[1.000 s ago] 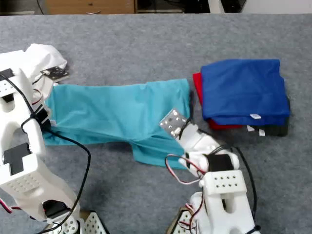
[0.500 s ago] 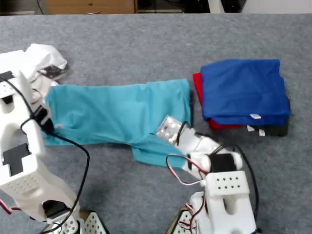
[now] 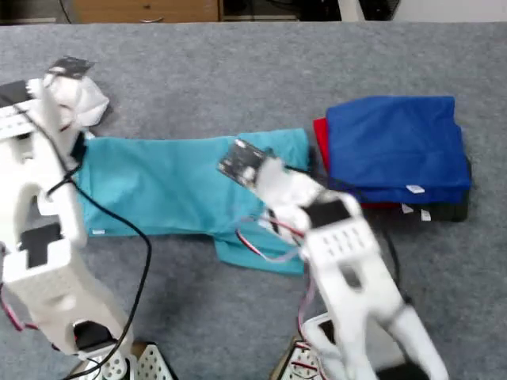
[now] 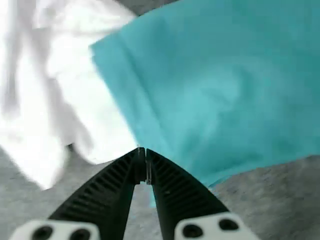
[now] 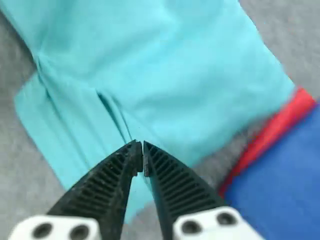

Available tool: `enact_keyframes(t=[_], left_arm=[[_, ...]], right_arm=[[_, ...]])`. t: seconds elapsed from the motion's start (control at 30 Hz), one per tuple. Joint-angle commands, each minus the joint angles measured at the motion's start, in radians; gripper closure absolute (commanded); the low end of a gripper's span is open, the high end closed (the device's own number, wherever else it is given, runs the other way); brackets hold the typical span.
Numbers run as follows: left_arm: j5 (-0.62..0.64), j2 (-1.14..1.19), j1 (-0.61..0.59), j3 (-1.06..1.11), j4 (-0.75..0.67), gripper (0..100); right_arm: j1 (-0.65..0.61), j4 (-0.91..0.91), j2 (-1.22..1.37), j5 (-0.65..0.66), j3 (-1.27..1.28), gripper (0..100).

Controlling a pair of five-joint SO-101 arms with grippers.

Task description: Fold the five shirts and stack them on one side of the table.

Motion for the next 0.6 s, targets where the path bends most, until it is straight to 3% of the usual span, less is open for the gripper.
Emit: enact_keyframes(t=[0.0, 0.13, 0.27, 0.57], left_arm=[[0.152, 0.073, 0.072, -0.083, -0.011, 98], [0.264, 0.194, 0.071, -0.199, 0.0, 98], [0.285, 0.286, 0.041, -0.319, 0.054, 98], [0.284, 0.371, 0.008, -0.45, 0.132, 98]], right_arm=[[-0.042, -0.032, 0.306, -0.066, -0.225, 99.4], [-0.064, 0.014, 0.55, -0.103, -0.412, 99.4], [-0.12, 0.063, 0.67, -0.097, -0.466, 99.7], [-0.259, 0.052, 0.449, -0.094, -0.133, 99.7]])
